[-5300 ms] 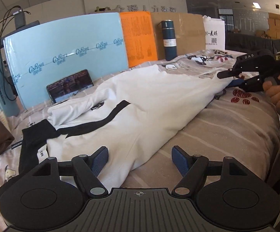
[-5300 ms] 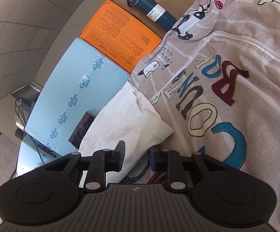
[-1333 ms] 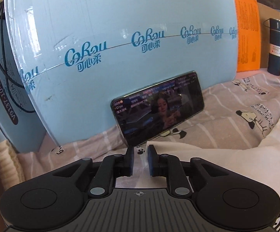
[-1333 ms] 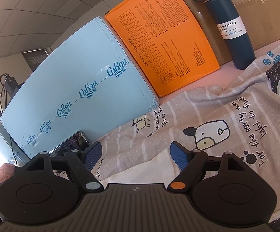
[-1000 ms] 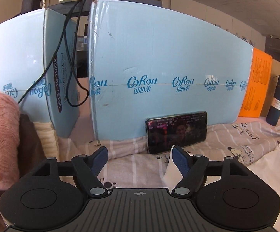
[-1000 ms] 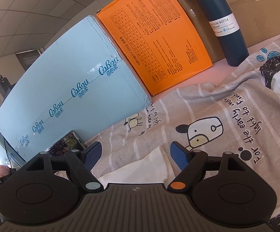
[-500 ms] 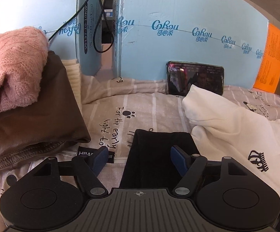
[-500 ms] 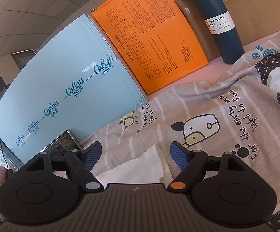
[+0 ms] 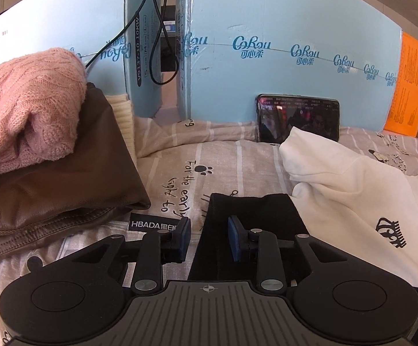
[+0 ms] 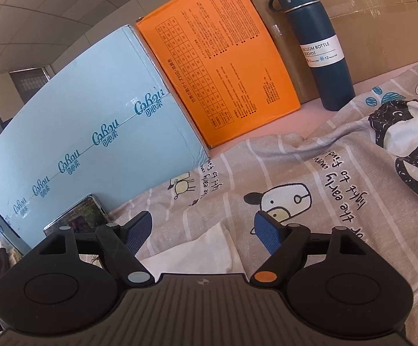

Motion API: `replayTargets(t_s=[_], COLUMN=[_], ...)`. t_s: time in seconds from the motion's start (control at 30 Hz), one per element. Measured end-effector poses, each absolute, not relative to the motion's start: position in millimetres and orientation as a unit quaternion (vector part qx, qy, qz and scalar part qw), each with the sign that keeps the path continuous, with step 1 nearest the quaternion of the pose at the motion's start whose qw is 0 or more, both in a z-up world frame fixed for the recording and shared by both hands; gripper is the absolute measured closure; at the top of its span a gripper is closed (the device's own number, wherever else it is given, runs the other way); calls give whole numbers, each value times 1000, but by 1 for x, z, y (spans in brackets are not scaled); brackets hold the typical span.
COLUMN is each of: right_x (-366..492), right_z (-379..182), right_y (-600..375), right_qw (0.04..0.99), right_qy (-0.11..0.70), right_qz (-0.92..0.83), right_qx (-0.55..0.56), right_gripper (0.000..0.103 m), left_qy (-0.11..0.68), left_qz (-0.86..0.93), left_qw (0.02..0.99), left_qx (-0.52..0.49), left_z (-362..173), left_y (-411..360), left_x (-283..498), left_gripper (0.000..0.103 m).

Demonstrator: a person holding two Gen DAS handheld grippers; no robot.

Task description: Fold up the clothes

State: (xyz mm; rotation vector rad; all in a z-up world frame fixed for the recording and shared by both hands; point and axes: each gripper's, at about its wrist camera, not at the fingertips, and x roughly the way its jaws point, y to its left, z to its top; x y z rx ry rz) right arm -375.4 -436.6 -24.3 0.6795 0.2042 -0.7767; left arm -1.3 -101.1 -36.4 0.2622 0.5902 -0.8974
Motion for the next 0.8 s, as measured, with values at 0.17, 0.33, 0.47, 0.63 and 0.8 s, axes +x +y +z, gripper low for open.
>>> replayTargets(t_s=[0.17,0.33,0.47,0.63,0.8], right_x=[-384,-403,-439,-483,-505], right_z=[-16,-2,3,-3,-10], right_y=[-430,-412,-385,-344,-303], right_qw=[869,874,869,860,873], right_qy=[112,103,88,100,133], right_qz=[-360,-354,-367,-400,-385], right_qx=[320,316,321,299,269], right_gripper=[26,26,23,23,23], left_qy=[282,250,210,162,148], left_qz=[-432,-437,-484,-593,-698], left_qw=[849,857,845,786,695], left_qx=[116,108,84,69,92], left_z=[-36,-24,-10,3,6], left_y=[-99,-88,-66,-46,-49], left_x=[0,-11,-36,-85,-140], left_gripper=[74,59,35,31,26])
